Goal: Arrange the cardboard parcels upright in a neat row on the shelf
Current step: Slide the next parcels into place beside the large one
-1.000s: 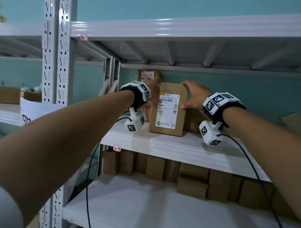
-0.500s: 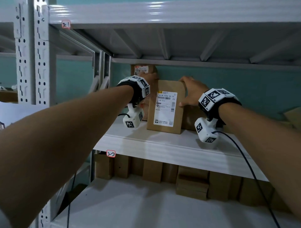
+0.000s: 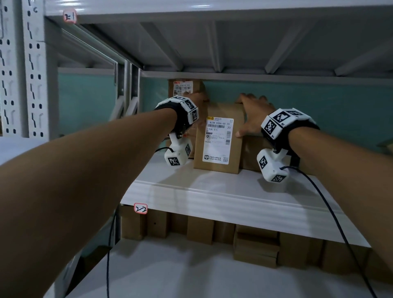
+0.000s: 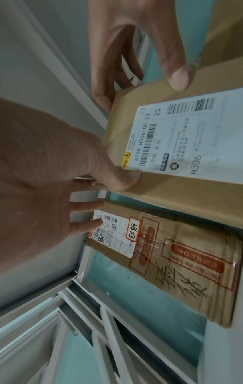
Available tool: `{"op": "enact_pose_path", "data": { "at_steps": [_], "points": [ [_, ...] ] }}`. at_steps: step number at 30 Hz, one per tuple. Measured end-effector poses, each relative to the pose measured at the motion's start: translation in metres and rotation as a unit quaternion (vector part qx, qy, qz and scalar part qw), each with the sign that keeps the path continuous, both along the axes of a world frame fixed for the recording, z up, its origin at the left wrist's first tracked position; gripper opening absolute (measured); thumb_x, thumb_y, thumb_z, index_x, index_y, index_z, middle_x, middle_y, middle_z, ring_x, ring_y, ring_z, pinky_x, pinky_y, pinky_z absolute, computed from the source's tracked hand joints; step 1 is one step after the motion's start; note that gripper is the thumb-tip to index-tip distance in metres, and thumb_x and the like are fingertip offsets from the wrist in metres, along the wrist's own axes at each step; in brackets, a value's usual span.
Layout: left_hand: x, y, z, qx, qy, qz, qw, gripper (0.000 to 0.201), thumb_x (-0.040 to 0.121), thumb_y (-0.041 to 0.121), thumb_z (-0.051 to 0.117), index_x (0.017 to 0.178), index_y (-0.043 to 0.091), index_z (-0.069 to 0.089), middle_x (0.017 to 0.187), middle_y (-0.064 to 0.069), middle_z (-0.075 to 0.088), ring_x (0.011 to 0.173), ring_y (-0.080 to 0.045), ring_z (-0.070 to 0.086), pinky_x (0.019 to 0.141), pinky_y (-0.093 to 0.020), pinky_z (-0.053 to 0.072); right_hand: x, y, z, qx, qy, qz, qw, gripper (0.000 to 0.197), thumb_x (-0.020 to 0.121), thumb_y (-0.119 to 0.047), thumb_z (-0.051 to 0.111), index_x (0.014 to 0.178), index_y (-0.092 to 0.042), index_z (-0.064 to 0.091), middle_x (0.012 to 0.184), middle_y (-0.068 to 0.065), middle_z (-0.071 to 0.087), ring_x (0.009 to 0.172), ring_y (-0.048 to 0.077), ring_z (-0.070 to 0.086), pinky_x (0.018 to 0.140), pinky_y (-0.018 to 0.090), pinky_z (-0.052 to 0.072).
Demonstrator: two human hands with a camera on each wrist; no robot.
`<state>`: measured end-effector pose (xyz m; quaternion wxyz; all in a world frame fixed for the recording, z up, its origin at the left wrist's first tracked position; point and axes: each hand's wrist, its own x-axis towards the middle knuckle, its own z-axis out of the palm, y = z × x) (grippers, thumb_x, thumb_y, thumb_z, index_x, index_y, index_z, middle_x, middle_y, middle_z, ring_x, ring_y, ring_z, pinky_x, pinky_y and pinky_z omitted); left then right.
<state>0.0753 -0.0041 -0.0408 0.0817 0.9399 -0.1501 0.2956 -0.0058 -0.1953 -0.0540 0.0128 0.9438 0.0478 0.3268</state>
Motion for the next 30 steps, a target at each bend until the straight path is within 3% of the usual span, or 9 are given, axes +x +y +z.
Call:
{"op": "enact_pose_path", "data": {
  "at_steps": [2,4,6,13,17,19,23,27,30],
  "points": [
    [0.007,0.001,-0.001,-0.013,-0.012,-0.024,1.0,0.035,0.089,0.023,0.057,0.122,0.027,0.047,0.107,0.0,0.054,0.087,-0.024,0.051,0.072,-0.028,0.043,0.004,0.0,0.0,-0.005,-0.004,-0.004,1.0,0.087,0.059,-0.033,0.087,0.13,-0.019,0.041,0.136,0.006,0.046,0.123,0.035,0.04,0.1,0.045,0.035],
    [0.014,0.0,-0.002,-0.019,-0.025,-0.033,0.999,0.046,0.089,0.022,0.058,0.133,0.025,0.045,0.113,-0.005,0.055,0.092,-0.028,0.055,0.08,-0.031,0.047,0.009,-0.001,0.0,-0.004,-0.005,-0.002,1.0,0.087,0.058,-0.034,0.088,0.13,-0.02,0.041,0.135,0.006,0.046,0.123,0.034,0.04,0.099,0.044,0.035],
    [0.02,-0.001,-0.002,-0.016,-0.023,-0.032,0.999,0.055,0.09,0.023,0.061,0.14,0.024,0.04,0.126,-0.008,0.053,0.104,-0.03,0.056,0.088,-0.029,0.042,0.014,-0.001,0.0,-0.003,-0.006,-0.001,1.0,0.086,0.059,-0.033,0.088,0.13,-0.019,0.041,0.135,0.006,0.046,0.123,0.035,0.041,0.098,0.043,0.036],
    [0.034,-0.005,0.003,0.028,-0.035,0.013,0.999,0.059,0.089,0.023,0.062,0.143,0.023,0.037,0.138,-0.012,0.046,0.12,-0.034,0.049,0.089,-0.029,0.034,0.029,-0.004,0.0,-0.006,-0.006,-0.004,1.0,0.088,0.058,-0.033,0.088,0.13,-0.018,0.041,0.135,0.007,0.045,0.122,0.036,0.042,0.097,0.044,0.037],
    [0.033,-0.009,0.0,0.052,-0.022,0.046,0.997,0.069,0.083,0.027,0.066,0.144,0.029,0.033,0.144,-0.016,0.038,0.127,-0.037,0.044,0.105,-0.039,0.038,0.038,-0.006,-0.001,-0.006,-0.005,-0.005,1.0,0.087,0.058,-0.032,0.088,0.13,-0.017,0.04,0.133,0.008,0.045,0.12,0.036,0.043,0.096,0.044,0.038],
    [0.032,-0.007,-0.003,0.061,-0.012,0.06,0.996,0.075,0.079,0.025,0.071,0.144,0.03,0.034,0.141,-0.016,0.043,0.122,-0.035,0.048,0.103,-0.043,0.041,0.043,-0.007,-0.001,-0.007,-0.006,-0.004,1.0,0.087,0.058,-0.032,0.088,0.129,-0.017,0.041,0.132,0.008,0.045,0.12,0.036,0.043,0.096,0.044,0.037],
    [0.038,-0.006,-0.005,0.099,-0.031,0.086,0.991,0.076,0.088,0.024,0.062,0.151,0.031,0.021,0.142,-0.018,0.042,0.13,-0.038,0.041,0.103,-0.046,0.038,0.051,-0.008,-0.002,-0.007,-0.008,-0.004,1.0,0.086,0.058,-0.033,0.088,0.128,-0.017,0.04,0.132,0.007,0.045,0.12,0.036,0.043,0.096,0.045,0.037],
    [0.044,-0.007,-0.005,0.095,-0.043,0.076,0.992,0.073,0.089,0.028,0.059,0.149,0.036,0.018,0.154,-0.015,0.024,0.138,-0.045,0.028,0.107,-0.051,0.033,0.06,-0.009,-0.001,-0.009,-0.004,-0.003,1.0,0.086,0.059,-0.033,0.087,0.128,-0.017,0.04,0.131,0.008,0.045,0.118,0.035,0.044,0.094,0.044,0.038],
    [0.051,-0.009,-0.005,0.09,-0.04,0.074,0.992,0.073,0.087,0.028,0.061,0.147,0.041,0.02,0.155,-0.012,0.023,0.139,-0.046,0.025,0.109,-0.052,0.032,0.068,-0.011,-0.002,-0.009,-0.004,0.0,1.0,0.085,0.059,-0.032,0.087,0.128,-0.018,0.04,0.131,0.007,0.045,0.118,0.035,0.044,0.093,0.044,0.038]
  ]
}}
